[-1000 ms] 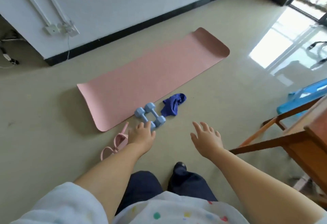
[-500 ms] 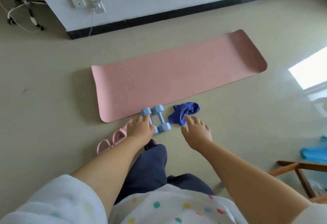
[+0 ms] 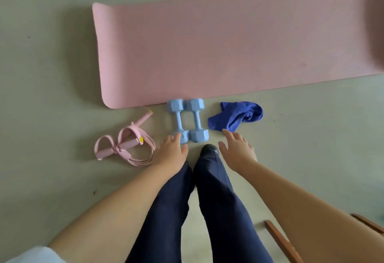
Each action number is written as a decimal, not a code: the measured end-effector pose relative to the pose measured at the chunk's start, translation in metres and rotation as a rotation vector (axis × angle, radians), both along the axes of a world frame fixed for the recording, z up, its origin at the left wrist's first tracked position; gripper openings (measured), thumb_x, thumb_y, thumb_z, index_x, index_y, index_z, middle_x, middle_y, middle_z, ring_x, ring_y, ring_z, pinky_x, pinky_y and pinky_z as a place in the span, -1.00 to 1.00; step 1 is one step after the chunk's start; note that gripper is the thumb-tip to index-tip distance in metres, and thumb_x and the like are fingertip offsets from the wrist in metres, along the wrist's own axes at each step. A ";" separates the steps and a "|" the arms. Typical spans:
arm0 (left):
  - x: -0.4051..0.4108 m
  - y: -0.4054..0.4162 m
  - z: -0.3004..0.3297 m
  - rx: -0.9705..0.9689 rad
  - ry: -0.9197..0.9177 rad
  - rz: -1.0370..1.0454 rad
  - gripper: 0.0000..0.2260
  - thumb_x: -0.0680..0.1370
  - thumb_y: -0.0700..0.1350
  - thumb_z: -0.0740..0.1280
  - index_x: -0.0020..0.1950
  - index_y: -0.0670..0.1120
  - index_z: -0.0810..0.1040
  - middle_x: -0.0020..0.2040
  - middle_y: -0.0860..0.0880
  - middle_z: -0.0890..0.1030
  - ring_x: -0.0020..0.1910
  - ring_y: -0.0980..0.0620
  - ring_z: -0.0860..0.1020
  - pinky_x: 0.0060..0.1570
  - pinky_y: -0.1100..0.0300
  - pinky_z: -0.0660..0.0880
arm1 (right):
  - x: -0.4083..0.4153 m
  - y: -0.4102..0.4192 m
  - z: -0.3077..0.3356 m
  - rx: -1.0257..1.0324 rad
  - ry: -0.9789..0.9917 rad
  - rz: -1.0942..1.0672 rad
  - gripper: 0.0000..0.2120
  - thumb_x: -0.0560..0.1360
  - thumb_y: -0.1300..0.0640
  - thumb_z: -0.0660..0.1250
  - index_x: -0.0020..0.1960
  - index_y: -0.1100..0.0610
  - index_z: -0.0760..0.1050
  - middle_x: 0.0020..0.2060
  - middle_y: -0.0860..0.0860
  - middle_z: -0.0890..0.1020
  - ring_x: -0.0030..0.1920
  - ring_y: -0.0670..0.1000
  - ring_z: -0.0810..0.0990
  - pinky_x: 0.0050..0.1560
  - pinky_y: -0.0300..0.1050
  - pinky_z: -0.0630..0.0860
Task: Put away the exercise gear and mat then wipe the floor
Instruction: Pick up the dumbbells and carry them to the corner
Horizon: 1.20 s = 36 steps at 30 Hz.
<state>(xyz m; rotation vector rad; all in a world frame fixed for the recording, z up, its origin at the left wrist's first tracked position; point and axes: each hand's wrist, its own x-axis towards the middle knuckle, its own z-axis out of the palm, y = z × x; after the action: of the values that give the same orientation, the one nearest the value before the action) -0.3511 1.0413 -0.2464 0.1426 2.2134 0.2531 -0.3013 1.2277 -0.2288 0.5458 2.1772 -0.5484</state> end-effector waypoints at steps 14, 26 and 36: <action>-0.064 0.033 -0.416 0.066 -0.062 0.909 -0.59 0.53 -0.13 0.29 0.34 -0.24 0.33 0.28 -0.18 0.48 0.22 -0.15 0.49 0.10 0.13 0.40 | -0.073 -0.038 -0.422 -0.241 -0.078 -0.427 -0.52 0.55 0.03 0.22 0.40 0.21 0.23 0.22 0.13 0.44 0.17 0.14 0.46 0.08 -0.06 0.38; -0.061 0.006 -0.370 0.127 -0.252 1.134 -0.85 0.43 -0.23 0.26 -0.34 -0.14 0.37 -0.53 -0.05 0.42 -0.69 0.05 0.33 -0.56 0.32 0.27 | -0.081 -0.014 -0.385 -0.364 -0.125 -0.906 -0.88 0.43 0.18 0.28 -0.27 0.14 0.39 -0.45 0.03 0.45 -0.49 -0.01 0.39 -0.38 -0.18 0.41; -0.038 0.007 -0.108 0.080 -0.345 0.884 -0.82 0.45 -0.22 0.25 -0.36 -0.19 0.38 -0.50 -0.11 0.43 -0.72 0.10 0.32 -0.65 0.42 0.26 | -0.030 0.027 -0.148 -0.286 -0.135 -0.821 -0.87 0.35 0.14 0.31 -0.31 0.16 0.40 -0.47 0.10 0.48 -0.43 0.08 0.41 -0.26 -0.04 0.40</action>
<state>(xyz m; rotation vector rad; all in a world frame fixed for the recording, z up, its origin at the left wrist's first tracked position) -0.3891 1.0484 -0.3545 -0.7957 1.7941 0.7798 -0.3315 1.2549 -0.3764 1.2763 1.6399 -1.1888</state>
